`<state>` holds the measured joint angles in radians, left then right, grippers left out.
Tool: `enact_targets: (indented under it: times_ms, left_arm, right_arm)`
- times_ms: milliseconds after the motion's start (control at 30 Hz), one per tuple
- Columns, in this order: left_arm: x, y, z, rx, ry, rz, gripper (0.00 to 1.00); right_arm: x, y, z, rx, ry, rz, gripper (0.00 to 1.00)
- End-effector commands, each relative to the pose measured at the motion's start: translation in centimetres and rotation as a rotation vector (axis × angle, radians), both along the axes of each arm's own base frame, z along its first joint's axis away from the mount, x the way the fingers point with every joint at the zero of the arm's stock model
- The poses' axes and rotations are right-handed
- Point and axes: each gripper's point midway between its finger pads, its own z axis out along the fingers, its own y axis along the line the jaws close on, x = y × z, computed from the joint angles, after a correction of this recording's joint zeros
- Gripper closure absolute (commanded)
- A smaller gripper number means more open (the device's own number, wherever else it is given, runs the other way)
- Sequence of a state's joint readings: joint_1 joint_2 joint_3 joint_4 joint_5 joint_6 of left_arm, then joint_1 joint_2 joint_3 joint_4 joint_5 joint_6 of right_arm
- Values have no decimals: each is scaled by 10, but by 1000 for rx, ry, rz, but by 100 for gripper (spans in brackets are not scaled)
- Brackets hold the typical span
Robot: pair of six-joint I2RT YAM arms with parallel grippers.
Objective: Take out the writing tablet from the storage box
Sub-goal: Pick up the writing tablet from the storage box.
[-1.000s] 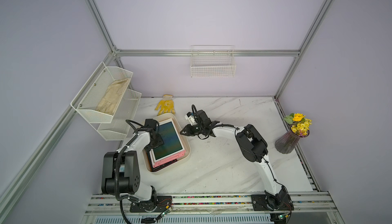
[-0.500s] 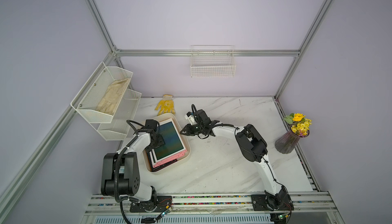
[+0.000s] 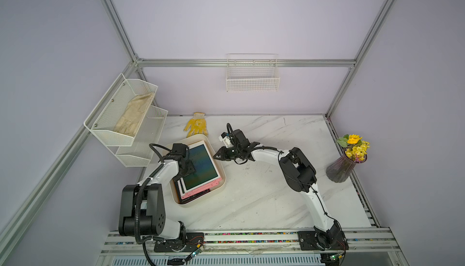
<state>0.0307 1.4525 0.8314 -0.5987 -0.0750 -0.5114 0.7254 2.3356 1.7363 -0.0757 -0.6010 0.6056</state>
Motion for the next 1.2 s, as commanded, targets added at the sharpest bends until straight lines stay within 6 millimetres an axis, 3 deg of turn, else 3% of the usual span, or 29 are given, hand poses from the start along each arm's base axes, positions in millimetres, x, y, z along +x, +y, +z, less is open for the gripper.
enact_targets:
  times_ms: [0,267,1167]
  left_arm:
    - [-21,-36,-23,-173,58,-83,32]
    - [-12,-46,5,-207,-83,-139,33]
    - [-6,-55,33,-239,-225,-182,39]
  right_arm:
    - [-10,7,-29,-36,31,33,77]
    - [-8,8,-30,-43,31,33,77]
    - [-10,17,-18,14,29,65,77]
